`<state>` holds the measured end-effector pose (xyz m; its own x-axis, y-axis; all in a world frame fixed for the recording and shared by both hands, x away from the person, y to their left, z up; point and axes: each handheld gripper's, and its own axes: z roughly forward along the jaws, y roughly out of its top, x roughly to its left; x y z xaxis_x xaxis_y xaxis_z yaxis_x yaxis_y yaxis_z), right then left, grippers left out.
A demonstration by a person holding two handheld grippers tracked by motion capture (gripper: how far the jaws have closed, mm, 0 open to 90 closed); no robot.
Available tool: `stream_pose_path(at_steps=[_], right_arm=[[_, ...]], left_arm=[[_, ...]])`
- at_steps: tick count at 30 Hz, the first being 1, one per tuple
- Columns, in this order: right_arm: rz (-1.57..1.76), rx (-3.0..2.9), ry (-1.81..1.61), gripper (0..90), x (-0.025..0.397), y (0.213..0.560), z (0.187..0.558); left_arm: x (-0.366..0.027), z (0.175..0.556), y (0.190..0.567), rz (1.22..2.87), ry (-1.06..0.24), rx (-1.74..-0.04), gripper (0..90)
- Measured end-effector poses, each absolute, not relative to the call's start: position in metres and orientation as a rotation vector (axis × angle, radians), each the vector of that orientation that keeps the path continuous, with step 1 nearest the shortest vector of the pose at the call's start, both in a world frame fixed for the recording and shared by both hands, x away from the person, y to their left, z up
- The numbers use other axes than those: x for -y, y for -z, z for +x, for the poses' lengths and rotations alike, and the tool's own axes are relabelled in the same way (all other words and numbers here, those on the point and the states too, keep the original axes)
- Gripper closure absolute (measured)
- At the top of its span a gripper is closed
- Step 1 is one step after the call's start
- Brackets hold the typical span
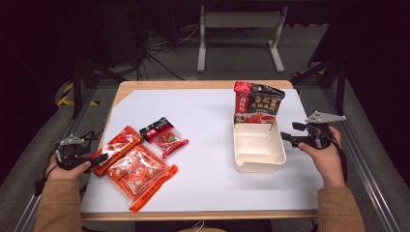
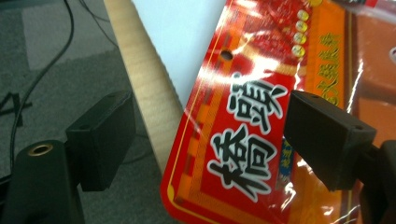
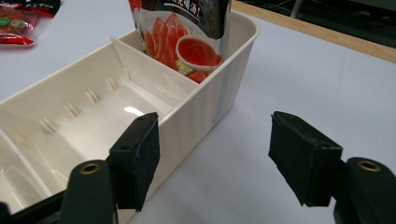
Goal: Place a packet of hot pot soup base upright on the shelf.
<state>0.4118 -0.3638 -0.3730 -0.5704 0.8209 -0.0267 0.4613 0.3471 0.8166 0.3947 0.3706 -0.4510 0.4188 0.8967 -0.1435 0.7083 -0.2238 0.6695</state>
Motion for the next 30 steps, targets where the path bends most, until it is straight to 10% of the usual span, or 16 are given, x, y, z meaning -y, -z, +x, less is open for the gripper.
stream_pose_path(at_steps=[30], right_arm=[[1.116,-2.168,-1.103,31.7,0.363,0.374,0.412]], left_arm=[[-0.377,0.373,0.438,1.959,-0.219,-1.217,54.2]])
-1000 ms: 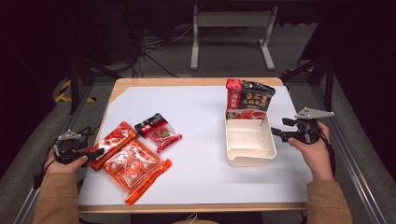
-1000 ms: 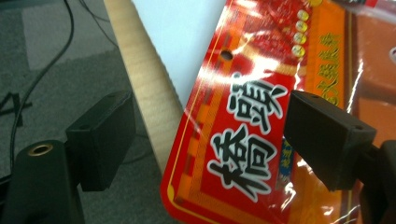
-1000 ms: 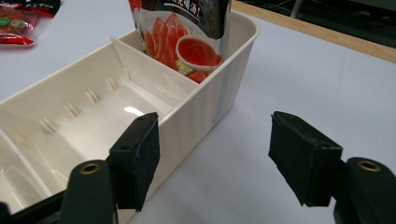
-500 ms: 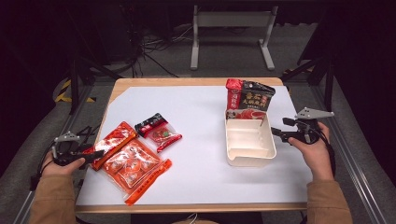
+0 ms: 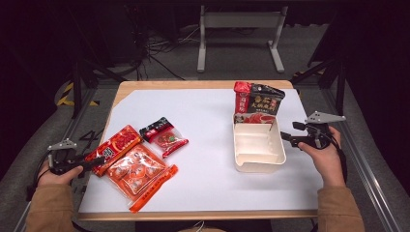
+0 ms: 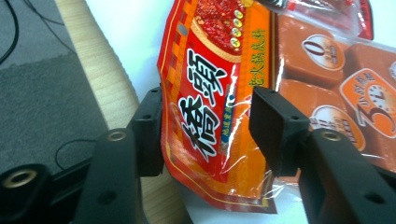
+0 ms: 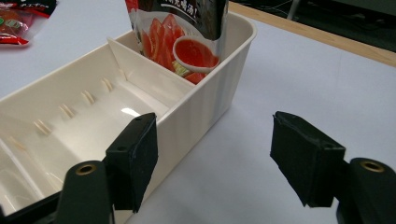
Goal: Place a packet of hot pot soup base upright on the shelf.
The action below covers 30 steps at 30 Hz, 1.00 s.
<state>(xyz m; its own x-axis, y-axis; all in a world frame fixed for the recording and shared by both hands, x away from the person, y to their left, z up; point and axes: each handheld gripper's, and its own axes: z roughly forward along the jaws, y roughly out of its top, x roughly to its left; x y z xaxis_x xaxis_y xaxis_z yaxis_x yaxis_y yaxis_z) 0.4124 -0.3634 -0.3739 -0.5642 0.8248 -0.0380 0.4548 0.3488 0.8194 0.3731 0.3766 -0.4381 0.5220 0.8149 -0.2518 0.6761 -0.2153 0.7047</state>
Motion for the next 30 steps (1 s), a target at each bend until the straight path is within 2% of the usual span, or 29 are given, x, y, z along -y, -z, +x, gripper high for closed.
stream_pose_path(at_steps=[5,15,21,22,30], right_arm=[[1.113,-2.168,-1.101,32.8,0.363,0.374,0.412],[1.089,-2.18,-1.115,42.5,0.362,0.374,0.412],[1.06,-2.169,-1.118,46.9,0.361,0.374,0.412],[1.057,-2.164,-1.124,49.7,0.361,0.374,0.411],[1.08,-2.2,-1.145,60.2,0.361,0.374,0.411]], left_arm=[[-0.373,0.373,0.441,1.98,-0.217,-1.194,59.7],[-0.367,0.378,0.45,2.008,-0.211,-1.205,70.7],[-0.368,0.379,0.451,1.989,-0.2,-1.202,84.0],[-0.368,0.379,0.451,1.989,-0.2,-1.202,86.3],[-0.363,0.377,0.439,1.976,-0.198,-1.202,89.7]])
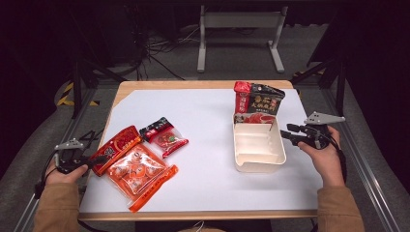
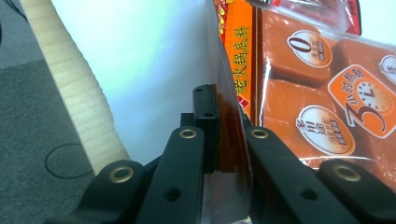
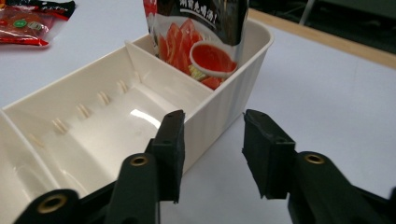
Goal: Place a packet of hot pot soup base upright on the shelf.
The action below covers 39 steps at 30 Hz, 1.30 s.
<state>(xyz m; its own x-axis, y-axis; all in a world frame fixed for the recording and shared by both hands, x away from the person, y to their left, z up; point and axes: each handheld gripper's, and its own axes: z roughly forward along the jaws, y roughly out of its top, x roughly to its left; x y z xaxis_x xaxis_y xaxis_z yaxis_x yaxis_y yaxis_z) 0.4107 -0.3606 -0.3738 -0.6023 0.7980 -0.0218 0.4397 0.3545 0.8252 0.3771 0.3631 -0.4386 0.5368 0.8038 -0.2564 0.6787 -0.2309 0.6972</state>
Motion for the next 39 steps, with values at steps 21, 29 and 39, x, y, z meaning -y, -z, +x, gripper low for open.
stream_pose_path(at_steps=[21,29,39], right_arm=[[1.064,-2.213,-1.151,64.0,0.352,0.356,0.399],[1.039,-2.212,-1.163,65.3,0.345,0.345,0.392],[1.016,-2.22,-1.192,68.6,0.34,0.337,0.386]], left_arm=[[-0.352,0.359,0.377,1.881,-0.354,-1.109,89.9],[-0.334,0.344,0.346,1.867,-0.432,-1.001,89.9],[-0.315,0.33,0.322,1.804,-0.467,-0.886,89.9]])
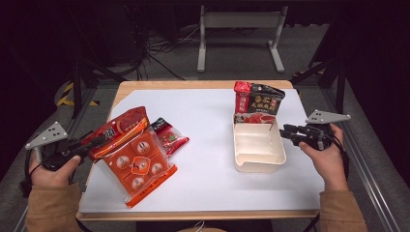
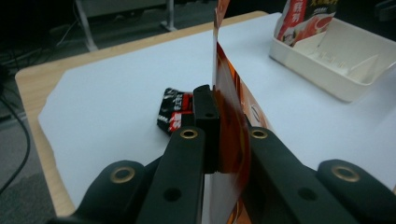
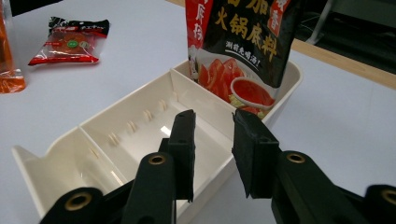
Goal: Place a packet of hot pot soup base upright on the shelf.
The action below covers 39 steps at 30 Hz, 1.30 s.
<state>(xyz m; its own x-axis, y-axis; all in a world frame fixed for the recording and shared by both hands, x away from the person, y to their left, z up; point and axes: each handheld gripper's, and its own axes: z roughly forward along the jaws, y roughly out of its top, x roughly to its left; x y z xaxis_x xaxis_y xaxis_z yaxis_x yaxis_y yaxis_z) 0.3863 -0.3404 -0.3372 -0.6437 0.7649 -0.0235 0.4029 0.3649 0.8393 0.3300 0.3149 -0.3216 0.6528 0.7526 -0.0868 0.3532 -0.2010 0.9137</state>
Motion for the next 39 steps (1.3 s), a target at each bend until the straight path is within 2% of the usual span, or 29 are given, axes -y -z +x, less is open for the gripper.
stream_pose_path(at_steps=[11,22,34,39], right_arm=[[0.96,-2.246,-1.243,71.6,0.33,0.326,0.376],[0.875,-2.247,-1.328,69.9,0.319,0.315,0.368],[0.723,-2.263,-1.429,56.9,0.288,0.301,0.366],[0.651,-2.268,-1.473,54.0,0.274,0.292,0.365]], left_arm=[[-0.283,0.313,0.297,1.779,-0.509,-0.724,90.0],[-0.262,0.305,0.283,1.811,-0.496,-0.605,90.0],[-0.242,0.308,0.276,1.825,-0.482,-0.552,90.0],[-0.23,0.311,0.276,1.829,-0.455,-0.516,90.0]])
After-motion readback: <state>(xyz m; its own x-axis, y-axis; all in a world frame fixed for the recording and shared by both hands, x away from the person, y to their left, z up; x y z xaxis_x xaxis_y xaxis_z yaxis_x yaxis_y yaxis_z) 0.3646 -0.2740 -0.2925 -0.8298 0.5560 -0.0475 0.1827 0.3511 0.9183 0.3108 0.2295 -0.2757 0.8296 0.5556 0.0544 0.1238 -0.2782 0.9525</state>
